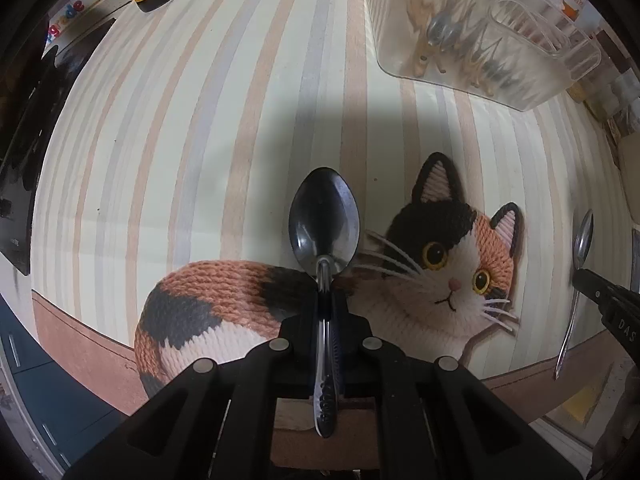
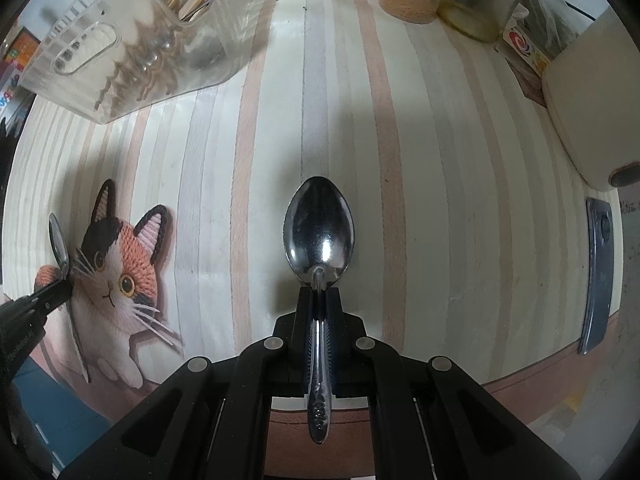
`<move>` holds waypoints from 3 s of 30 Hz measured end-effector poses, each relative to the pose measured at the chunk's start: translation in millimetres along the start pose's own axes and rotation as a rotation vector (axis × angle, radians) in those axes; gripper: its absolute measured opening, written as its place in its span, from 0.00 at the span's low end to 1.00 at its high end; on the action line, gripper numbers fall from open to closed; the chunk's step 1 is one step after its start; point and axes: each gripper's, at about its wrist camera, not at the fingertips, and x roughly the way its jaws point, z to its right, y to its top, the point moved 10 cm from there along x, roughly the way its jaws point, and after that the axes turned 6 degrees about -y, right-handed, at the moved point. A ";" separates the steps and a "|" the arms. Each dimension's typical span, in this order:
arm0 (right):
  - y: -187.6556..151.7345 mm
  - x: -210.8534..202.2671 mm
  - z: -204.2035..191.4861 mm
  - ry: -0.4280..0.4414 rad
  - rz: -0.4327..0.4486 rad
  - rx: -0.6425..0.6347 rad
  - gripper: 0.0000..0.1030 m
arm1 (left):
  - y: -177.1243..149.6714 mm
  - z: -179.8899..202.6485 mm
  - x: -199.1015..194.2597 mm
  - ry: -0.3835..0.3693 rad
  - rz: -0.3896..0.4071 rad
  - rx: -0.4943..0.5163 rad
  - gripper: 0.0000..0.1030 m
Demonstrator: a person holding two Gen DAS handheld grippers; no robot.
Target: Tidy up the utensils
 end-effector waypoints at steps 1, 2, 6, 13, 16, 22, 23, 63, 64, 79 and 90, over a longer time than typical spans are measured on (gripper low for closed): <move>-0.2 -0.2 0.1 0.004 0.001 0.004 0.06 | 0.5 0.1 -0.8 0.001 0.003 0.001 0.04; -0.6 -0.2 -0.9 0.008 0.002 0.004 0.06 | 1.5 -0.1 -2.4 0.000 0.005 0.003 0.04; -2.3 -3.7 -1.3 0.016 0.010 0.002 0.06 | -3.7 -1.5 -16.2 -0.008 0.018 0.000 0.04; -0.3 -22.1 -0.6 0.041 0.042 0.015 0.06 | 8.8 3.9 -43.9 -0.025 0.071 -0.008 0.04; 4.6 -32.3 1.9 0.054 0.061 0.023 0.06 | 14.9 8.6 -58.7 -0.036 0.098 -0.007 0.04; 19.2 -56.0 3.8 0.077 0.102 0.023 0.06 | 25.3 14.6 -87.2 -0.064 0.150 0.010 0.04; 21.4 -60.0 1.7 0.082 0.110 0.022 0.06 | 28.0 17.8 -93.8 -0.071 0.160 0.015 0.04; 251.0 -128.1 -63.3 0.329 0.192 0.038 0.06 | 232.9 76.1 -136.4 -0.369 0.135 -0.024 0.04; 252.6 -120.8 -65.0 0.323 0.184 0.042 0.06 | 234.1 75.4 -131.5 -0.364 0.125 -0.022 0.04; 221.6 -106.8 -32.6 0.045 0.298 -0.057 0.84 | 203.5 28.8 -134.2 -0.002 0.304 -0.025 0.79; 168.1 -122.4 -5.2 -0.036 0.399 -0.065 1.00 | 158.5 20.0 -156.7 0.101 0.405 -0.004 1.00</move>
